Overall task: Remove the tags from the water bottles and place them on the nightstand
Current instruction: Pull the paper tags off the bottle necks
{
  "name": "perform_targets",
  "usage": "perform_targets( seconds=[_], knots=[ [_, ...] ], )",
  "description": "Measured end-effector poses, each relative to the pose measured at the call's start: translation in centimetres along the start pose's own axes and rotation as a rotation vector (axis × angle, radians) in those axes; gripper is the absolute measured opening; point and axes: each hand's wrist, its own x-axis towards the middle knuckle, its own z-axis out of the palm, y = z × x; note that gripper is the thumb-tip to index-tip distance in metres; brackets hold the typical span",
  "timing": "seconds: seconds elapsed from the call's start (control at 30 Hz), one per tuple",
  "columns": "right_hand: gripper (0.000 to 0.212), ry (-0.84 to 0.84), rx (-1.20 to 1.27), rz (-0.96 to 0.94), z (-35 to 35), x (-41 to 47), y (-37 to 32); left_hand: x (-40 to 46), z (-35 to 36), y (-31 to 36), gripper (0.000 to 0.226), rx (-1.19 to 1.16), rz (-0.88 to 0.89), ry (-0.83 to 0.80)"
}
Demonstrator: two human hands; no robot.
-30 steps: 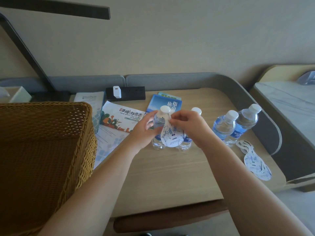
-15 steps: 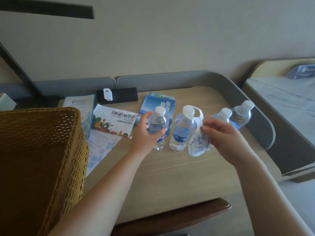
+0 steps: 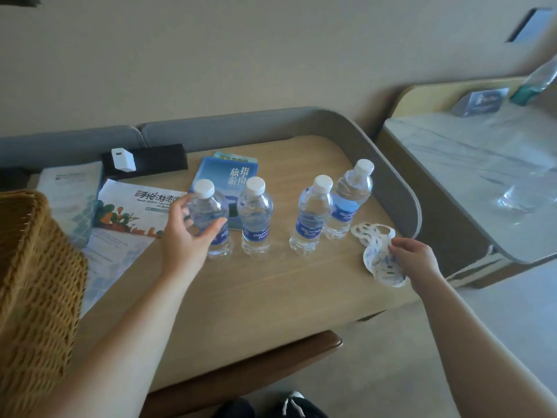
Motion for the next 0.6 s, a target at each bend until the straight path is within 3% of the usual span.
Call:
perform_targets(
  seconds=[0.3,0.6],
  knots=[
    [0.035,-0.041,-0.18,-0.062,1.3,2.8,0.3,-0.5,0.6,0.0,0.063,-0.011,-0.043,0.06],
    [0.034,0.042,-0.234,-0.144,1.2,-1.6,-0.8,-0.7,0.7,0.0,0.063,-0.061,-0.088,0.073]
  ],
)
